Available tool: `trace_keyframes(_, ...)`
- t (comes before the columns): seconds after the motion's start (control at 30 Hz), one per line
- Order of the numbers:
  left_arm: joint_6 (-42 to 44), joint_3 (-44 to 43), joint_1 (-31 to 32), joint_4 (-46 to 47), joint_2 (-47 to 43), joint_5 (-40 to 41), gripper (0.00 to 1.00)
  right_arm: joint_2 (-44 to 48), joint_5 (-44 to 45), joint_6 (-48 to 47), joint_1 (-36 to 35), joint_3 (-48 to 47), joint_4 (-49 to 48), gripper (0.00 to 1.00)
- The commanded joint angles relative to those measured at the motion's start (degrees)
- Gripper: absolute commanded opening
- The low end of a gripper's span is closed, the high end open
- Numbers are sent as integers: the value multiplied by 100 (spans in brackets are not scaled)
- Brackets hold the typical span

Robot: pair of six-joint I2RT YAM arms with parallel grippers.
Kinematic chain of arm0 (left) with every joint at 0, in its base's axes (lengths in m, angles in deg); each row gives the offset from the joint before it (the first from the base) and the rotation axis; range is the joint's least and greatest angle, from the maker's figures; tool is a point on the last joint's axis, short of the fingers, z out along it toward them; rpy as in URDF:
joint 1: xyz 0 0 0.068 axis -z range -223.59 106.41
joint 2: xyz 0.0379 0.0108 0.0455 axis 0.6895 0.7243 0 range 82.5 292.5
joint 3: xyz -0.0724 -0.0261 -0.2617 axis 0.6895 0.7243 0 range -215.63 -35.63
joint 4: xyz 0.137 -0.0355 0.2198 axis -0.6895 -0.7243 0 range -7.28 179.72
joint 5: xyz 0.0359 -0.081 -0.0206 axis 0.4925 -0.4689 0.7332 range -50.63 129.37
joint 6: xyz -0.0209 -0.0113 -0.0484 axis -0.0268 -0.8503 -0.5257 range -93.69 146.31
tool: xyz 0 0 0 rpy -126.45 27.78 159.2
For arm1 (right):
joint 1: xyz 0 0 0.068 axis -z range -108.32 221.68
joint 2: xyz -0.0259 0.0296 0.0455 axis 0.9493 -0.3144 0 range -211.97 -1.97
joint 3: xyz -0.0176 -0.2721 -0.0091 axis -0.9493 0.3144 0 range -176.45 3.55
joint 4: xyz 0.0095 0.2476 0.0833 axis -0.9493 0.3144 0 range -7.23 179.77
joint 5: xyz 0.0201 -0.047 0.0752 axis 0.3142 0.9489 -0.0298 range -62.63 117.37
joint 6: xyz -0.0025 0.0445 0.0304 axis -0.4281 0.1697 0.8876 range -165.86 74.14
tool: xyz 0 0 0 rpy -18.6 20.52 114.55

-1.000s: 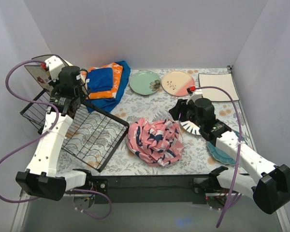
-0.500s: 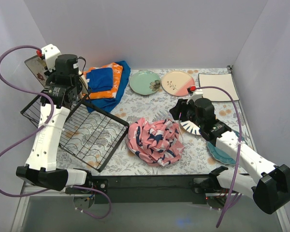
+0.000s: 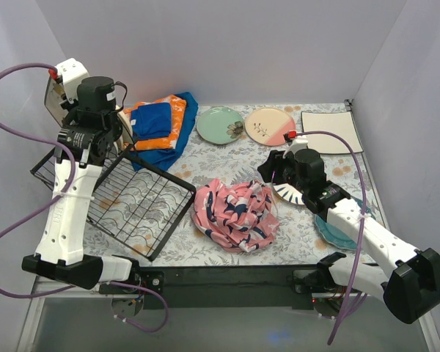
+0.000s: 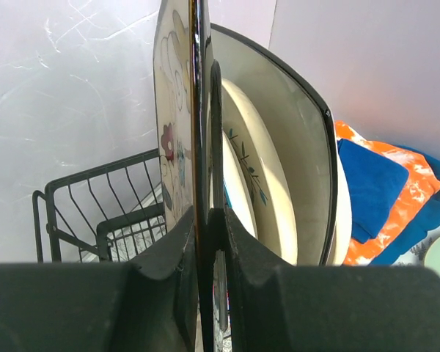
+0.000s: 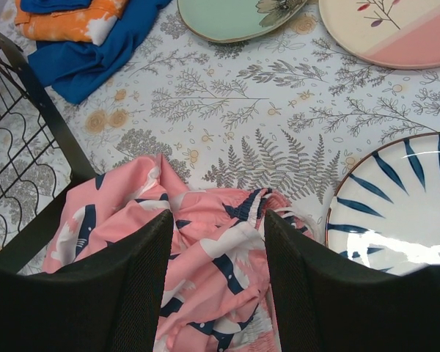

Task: Unload the plates from the dish rack
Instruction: Unload the plate from the dish rack.

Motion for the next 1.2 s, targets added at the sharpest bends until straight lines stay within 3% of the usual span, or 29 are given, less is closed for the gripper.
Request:
trace_keyframes(0.0,167,-464,116,483,-82,-1,0,-75,91,-89,-33,-254,-96,59)
trace_keyframes(0.6,440,-1773,828,-159,419,719,0,-75,161,-98,-33,-272,-34,59)
trace_keyframes(1.17,825,-2266,969,-291,401,781,0,-154,205,-98,-33,-351,27,59)
